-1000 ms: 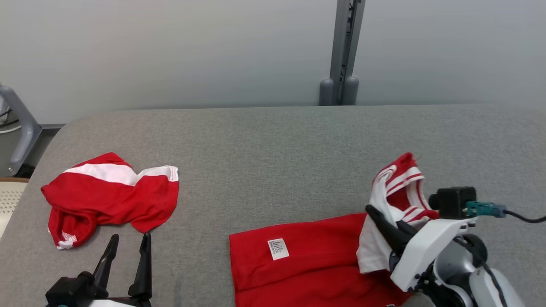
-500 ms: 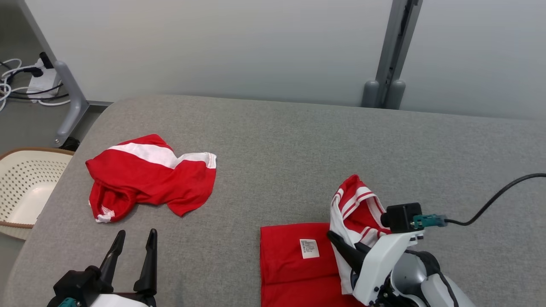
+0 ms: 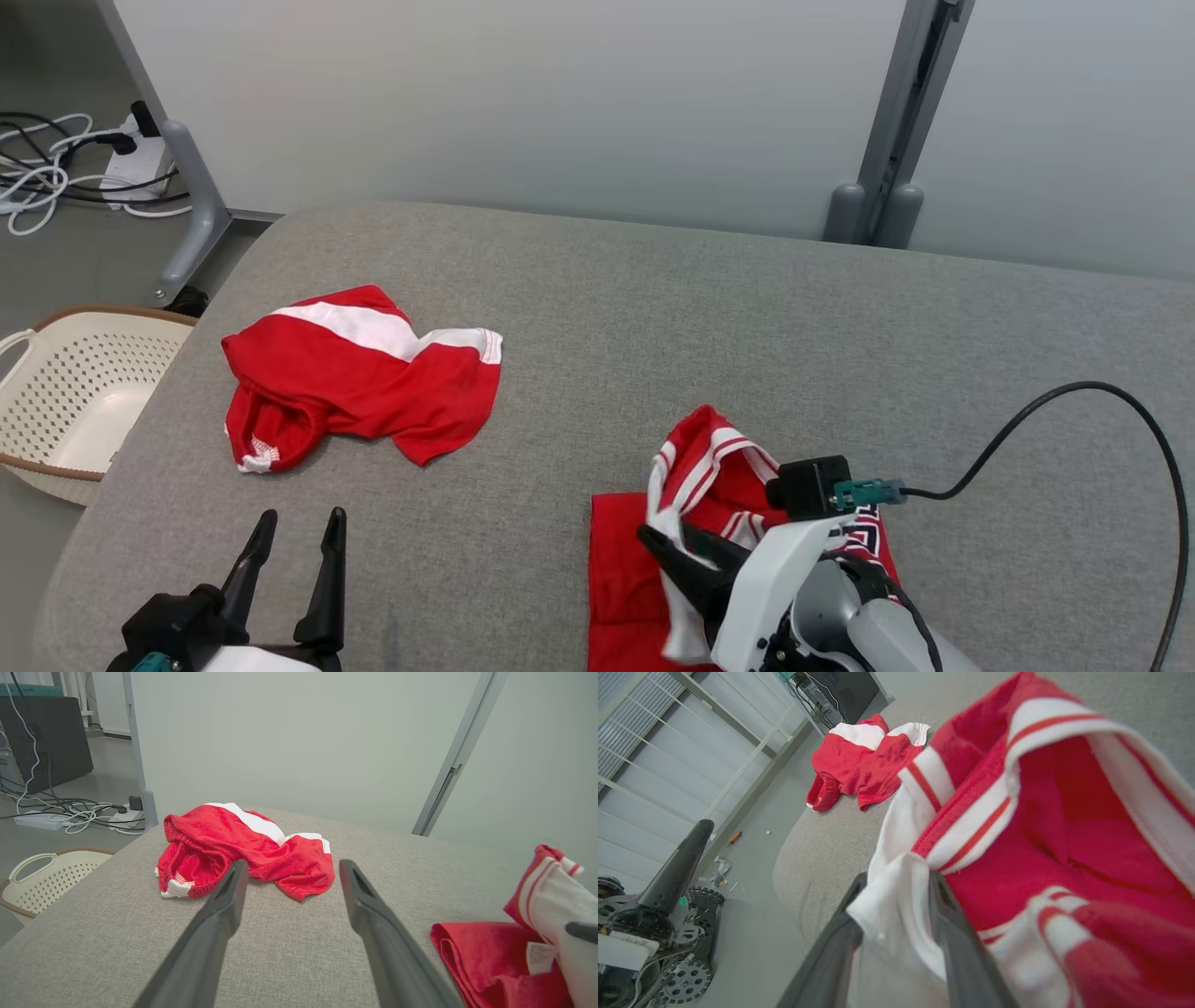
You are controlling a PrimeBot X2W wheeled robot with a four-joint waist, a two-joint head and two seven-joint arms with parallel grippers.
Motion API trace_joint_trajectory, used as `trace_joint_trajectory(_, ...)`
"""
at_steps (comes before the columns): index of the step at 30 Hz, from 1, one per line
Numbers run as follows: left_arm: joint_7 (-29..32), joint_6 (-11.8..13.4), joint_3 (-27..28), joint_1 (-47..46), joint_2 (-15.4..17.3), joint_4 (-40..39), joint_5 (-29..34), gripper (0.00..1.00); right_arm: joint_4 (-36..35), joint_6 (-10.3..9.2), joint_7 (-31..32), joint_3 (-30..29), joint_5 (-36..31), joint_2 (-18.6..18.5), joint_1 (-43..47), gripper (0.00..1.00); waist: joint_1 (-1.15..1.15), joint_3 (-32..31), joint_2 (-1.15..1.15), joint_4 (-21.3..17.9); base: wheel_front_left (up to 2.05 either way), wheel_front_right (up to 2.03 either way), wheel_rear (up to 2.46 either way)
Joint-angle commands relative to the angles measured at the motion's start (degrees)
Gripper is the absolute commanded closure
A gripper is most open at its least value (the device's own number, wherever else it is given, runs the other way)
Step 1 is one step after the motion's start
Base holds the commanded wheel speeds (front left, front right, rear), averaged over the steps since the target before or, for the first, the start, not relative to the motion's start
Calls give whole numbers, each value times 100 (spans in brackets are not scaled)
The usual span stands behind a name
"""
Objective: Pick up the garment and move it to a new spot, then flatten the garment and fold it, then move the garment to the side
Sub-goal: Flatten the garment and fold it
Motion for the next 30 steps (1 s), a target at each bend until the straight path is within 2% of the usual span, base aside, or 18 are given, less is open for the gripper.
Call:
trace_joint_trajectory(1, -8, -23, 17, -97, 32, 19, 29, 0, 26, 3, -158, 133, 137, -27, -107, 0, 0, -21, 0, -53, 0, 0, 0)
trace_joint_trajectory(8, -8, -17, 25, -55, 21, 63, 35, 0, -223, 3, -543, 487, 570, -26, -293, 0, 0, -76, 0, -285, 0, 0, 0)
trace_joint_trajectory(13, -8, -18, 88, -7, 6, 23, 53, 0, -638, 3, -902, 324, 548, -119, -370, 0, 0, -117, 0, -530, 0, 0, 0)
trace_joint_trajectory(17, -8, -15, 130, 36, -18, -25, 88, 0, -995, 3, -1218, -100, 371, -434, -215, 0, 0, -145, 0, -689, 0, 0, 0)
trace_joint_trajectory(23, -8, -19, 165, 63, -38, -51, 106, 0, -1123, 3, -1438, -1084, -217, -802, 246, 0, 0, -154, 0, -835, 0, 0, 0)
trace_joint_trajectory(30, -8, -22, 158, 42, -46, -60, 108, 0, -1136, 3, -1376, -2041, -1053, -610, 711, 0, 0, -117, 0, -900, 0, 0, 0)
